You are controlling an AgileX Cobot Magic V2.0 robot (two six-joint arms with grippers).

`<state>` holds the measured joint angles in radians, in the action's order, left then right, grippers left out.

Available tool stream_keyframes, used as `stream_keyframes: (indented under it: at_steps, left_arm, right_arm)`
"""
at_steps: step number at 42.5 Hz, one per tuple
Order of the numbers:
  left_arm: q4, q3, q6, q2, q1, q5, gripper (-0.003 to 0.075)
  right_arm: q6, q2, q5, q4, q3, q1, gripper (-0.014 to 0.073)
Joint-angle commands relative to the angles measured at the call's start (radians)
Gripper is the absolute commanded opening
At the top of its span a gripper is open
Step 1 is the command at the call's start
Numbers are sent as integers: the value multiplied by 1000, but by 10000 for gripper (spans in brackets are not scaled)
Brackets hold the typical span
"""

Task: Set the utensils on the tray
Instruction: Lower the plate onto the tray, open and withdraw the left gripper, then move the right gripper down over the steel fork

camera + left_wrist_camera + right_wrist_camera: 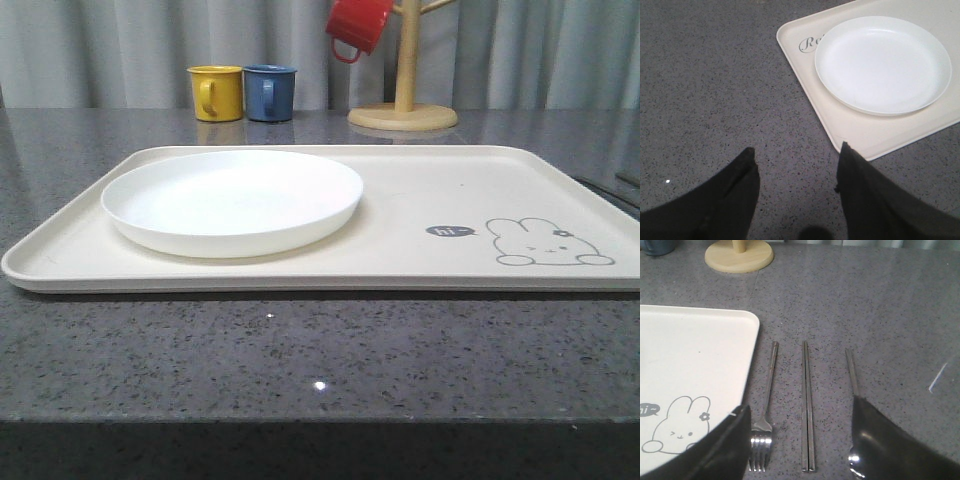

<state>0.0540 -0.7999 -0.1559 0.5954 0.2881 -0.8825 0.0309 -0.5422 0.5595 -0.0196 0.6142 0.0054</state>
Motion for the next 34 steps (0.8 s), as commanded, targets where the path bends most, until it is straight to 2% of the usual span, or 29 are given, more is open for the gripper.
stream_keyframes:
  at_steps: [1, 11, 19, 24, 34]
  left_arm:
    - [3, -22, 11, -6, 7, 75, 353]
    - [3, -22, 11, -6, 7, 75, 353]
    - [3, -22, 11, -6, 7, 75, 353]
    - [3, -22, 11, -6, 7, 75, 353]
    - [3, -22, 11, -6, 7, 75, 353]
  right_arm:
    - [-4, -9, -69, 5, 30, -5, 466]
    - [-4, -21, -36, -1, 56, -4, 466]
    - [-4, -158, 214, -17, 219, 4, 466]
    - [-5, -273, 358, -30, 326, 46, 466]
    - [-31, -527, 494, -22, 481, 136, 466]
